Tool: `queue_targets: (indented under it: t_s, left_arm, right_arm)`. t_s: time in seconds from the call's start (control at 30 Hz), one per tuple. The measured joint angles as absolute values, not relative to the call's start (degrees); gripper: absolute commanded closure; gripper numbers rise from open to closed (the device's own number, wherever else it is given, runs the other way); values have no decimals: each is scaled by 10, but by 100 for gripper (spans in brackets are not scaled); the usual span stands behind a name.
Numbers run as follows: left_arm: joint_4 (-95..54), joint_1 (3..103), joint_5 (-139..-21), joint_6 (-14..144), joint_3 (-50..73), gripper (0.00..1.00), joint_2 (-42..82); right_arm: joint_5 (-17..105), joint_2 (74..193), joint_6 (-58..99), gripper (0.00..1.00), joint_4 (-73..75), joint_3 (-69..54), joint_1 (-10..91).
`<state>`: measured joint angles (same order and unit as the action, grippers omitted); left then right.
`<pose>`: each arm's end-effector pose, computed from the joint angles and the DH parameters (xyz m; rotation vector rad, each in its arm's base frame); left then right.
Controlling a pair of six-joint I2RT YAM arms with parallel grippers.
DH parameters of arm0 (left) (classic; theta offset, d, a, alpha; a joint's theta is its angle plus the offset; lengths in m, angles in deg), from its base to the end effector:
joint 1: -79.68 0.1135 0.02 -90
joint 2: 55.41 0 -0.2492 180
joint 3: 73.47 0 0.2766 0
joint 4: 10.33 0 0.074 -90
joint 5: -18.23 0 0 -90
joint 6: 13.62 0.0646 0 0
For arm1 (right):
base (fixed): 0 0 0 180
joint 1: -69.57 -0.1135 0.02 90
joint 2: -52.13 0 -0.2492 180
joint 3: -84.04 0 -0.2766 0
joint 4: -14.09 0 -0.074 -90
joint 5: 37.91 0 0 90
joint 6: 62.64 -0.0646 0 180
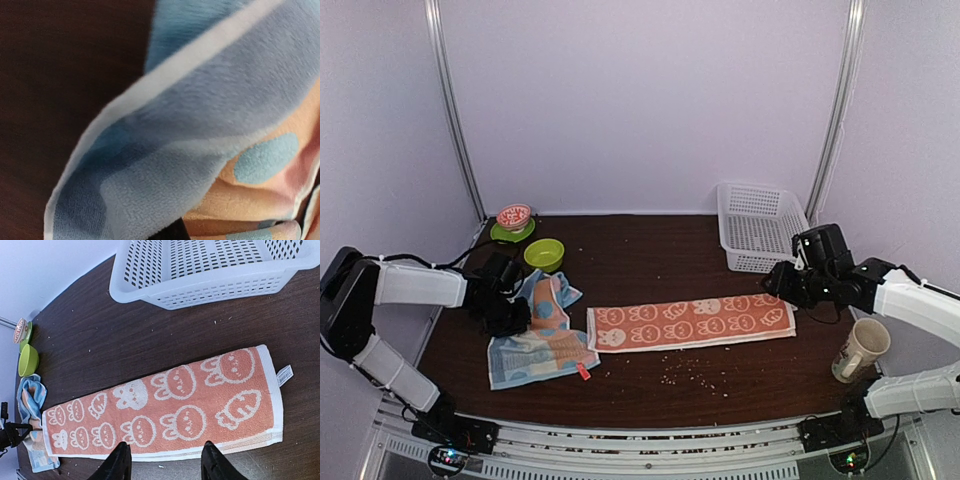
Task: Roll the towels
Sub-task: Move the towel to the center of the board.
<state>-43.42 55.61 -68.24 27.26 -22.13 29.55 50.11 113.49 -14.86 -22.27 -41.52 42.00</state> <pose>0.2602 -0.1119 0.0814 -0.6171 2.6967 -0.2714 0.2436 0.1297 0.2039 0.2903 2.3998 0.6315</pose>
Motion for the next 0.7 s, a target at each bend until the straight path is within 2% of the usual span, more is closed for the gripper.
queue_targets:
  t_s: [0.27,0.33,0.43,0.53,0.63,0.7]
  left_arm:
    - [-556,630,-581,259,-193,99,278]
    - [-595,631,-551,257,-166,85,266]
    - [-643,631,-509,254,-123,49,235]
    - [-677,623,-485,258,-91,25,192]
    - [-706,563,-465,261,-58,20,148]
    - [-707,483,-467,259,-23,25,144]
  right_arm:
    - [512,1120,-136,48,-223,-414,420]
    - [513,1120,-132,45,-223,-413,420]
    - [513,1120,-128,41,-223,-412,420]
    - [512,1120,-123,40,-223,-412,420]
    - [509,1119,-116,40,-223,-411,420]
    - [508,1117,-115,41,-223,-411,420]
